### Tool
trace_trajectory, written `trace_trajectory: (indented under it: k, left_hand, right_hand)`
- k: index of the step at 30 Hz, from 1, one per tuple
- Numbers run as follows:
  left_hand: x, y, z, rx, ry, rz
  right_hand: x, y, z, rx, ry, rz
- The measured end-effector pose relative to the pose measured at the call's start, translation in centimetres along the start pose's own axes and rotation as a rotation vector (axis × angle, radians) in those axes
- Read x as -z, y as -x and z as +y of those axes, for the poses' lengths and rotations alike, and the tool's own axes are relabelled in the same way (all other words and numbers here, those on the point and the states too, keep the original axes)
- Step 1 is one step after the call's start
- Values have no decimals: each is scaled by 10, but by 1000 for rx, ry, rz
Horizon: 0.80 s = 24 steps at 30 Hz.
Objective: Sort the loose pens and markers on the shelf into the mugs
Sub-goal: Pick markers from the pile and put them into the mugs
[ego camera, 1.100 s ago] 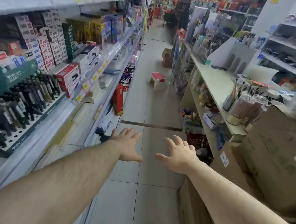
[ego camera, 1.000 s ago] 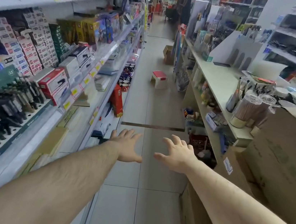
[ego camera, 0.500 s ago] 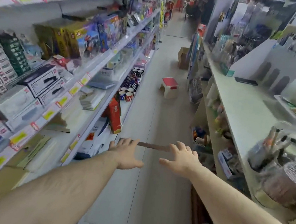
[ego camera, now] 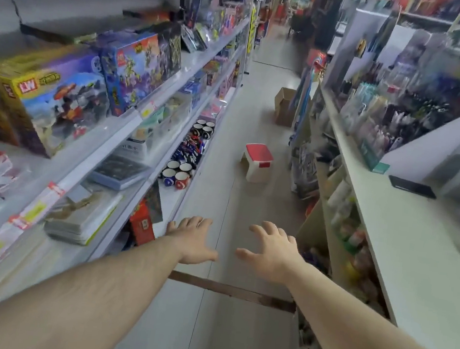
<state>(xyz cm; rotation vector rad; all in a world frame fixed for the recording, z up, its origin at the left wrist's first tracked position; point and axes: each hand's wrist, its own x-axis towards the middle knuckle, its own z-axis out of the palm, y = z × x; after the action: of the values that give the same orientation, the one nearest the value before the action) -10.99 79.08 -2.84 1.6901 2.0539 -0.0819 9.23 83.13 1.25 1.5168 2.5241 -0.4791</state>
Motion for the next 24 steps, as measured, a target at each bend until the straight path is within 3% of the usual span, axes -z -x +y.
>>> trace_trajectory:
  k: [15,24]
  left_hand:
    - [125,-338,66,220,119,14]
    - [185,-524,27,240,188,-7]
  right_hand:
    - [121,-369,168,111,21,-90]
    - [168,-582,178,162,70,-132]
